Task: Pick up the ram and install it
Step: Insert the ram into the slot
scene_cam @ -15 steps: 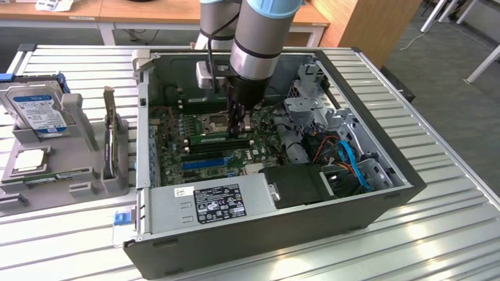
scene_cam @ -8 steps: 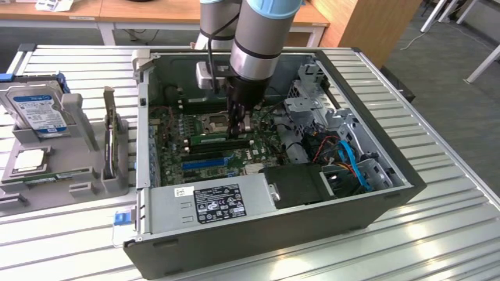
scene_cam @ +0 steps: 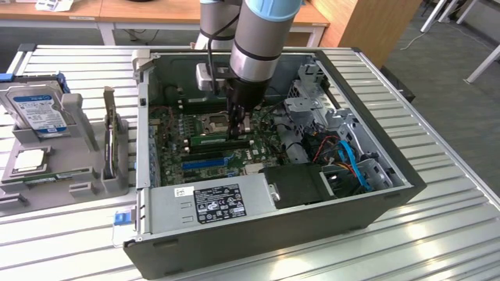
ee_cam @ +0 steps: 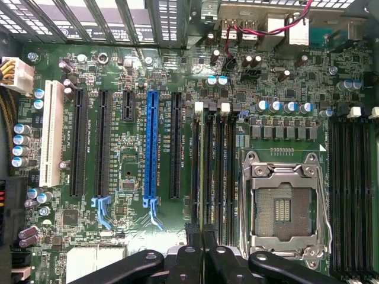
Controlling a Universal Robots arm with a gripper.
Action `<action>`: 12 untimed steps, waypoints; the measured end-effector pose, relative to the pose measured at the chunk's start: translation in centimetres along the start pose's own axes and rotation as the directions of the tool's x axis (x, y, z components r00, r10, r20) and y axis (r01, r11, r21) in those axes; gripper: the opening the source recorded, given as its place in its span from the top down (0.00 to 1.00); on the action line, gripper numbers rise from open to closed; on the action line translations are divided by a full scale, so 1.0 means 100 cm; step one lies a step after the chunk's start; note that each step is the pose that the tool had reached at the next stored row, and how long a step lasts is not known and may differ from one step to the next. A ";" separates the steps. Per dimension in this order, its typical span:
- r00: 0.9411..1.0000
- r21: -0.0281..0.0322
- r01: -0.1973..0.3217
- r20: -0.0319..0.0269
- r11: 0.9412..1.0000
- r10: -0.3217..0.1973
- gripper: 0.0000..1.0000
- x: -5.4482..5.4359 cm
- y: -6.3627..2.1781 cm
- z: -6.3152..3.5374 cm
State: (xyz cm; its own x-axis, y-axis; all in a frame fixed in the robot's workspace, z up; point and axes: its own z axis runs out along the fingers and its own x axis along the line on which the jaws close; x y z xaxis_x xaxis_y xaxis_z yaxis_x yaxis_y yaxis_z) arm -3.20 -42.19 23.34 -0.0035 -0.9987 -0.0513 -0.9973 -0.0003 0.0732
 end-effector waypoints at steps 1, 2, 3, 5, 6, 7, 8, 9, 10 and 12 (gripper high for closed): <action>1.000 0.000 0.000 0.000 1.000 0.000 0.88 0.000 0.0000 0.0001; 1.000 0.000 0.000 0.000 1.000 0.000 0.88 0.000 0.0000 0.0000; 1.000 0.000 0.000 0.000 1.000 0.000 0.88 0.000 0.0001 0.0001; 1.000 0.000 0.000 0.000 1.000 0.000 0.88 0.000 0.0006 0.0002; 1.000 0.000 0.000 0.000 1.000 0.000 0.88 0.000 0.0010 0.0002; 1.000 0.000 0.000 0.000 1.000 0.000 0.88 0.000 0.0013 0.0003; 1.000 0.000 0.000 0.000 1.000 0.000 0.88 0.000 0.0014 0.0003; 1.000 0.000 0.000 0.000 1.000 0.000 0.88 0.000 0.0013 0.0003; 1.000 0.000 0.000 0.000 1.000 0.000 0.88 0.000 0.0014 0.0003; 1.000 0.000 0.000 0.000 1.000 0.000 0.88 0.000 0.0015 0.0004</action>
State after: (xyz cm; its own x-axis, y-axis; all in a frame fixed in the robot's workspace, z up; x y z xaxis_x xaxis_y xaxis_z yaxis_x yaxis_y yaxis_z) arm -3.35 -42.23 23.31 -0.0036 -0.9987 -0.0516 -0.9973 -0.0002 0.0730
